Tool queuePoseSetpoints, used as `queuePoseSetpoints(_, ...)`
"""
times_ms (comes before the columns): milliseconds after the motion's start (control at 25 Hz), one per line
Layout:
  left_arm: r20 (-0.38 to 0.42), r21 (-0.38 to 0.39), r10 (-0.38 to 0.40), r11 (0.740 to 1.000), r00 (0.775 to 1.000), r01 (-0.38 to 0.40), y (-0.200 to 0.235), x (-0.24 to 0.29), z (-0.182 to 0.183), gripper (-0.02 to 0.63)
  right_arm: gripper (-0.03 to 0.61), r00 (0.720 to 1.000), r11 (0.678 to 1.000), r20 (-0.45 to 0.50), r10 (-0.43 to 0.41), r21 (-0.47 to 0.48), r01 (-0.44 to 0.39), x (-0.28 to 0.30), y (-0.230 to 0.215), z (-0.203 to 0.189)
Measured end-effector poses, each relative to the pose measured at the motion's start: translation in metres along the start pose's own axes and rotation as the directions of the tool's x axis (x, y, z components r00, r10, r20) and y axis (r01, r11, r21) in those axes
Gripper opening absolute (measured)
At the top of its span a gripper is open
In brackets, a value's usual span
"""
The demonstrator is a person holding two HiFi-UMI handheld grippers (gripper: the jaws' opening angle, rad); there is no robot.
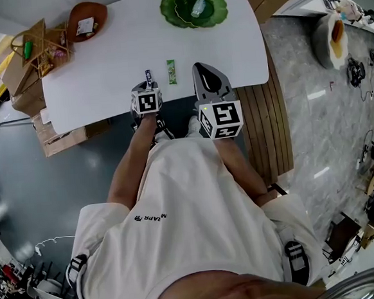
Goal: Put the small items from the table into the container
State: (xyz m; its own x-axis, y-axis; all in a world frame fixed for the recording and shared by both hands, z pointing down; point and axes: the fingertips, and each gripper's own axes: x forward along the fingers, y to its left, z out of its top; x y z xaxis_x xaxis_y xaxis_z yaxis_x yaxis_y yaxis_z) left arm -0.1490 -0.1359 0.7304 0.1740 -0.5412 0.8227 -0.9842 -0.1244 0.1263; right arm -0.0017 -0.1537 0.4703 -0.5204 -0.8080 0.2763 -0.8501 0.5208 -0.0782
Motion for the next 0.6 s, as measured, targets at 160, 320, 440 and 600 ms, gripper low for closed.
queuePoseSetpoints(160,-0.018,-0.034,0.000,0.999,1.000,-0.001,0.003,0.009,-0.009,0.112,0.006,1.000,1.000,-0.013,-0.005,-0.001,0.005,0.000,-0.002,-0.004)
queuePoseSetpoints(320,-0.031,-0.059,0.038,0.997,0.999,-0.039,0.007,0.018,-0.015,0.117,0.006,1.000,1.000,-0.027,-0.011,-0.001,0.011,-0.001,-0.004,-0.008)
queuePoseSetpoints(440,-0.036,-0.096,0.054,0.994,0.998,-0.057,0.012,0.028,-0.019,0.117,0.008,0.999,1.000,-0.031,-0.016,-0.003,0.015,0.000,-0.005,-0.010)
queuePoseSetpoints(600,-0.046,-0.119,0.091,0.988,0.995,-0.096,0.017,0.037,-0.023,0.117,0.006,0.999,1.000,-0.038,-0.015,-0.008,0.015,0.000,-0.004,-0.012)
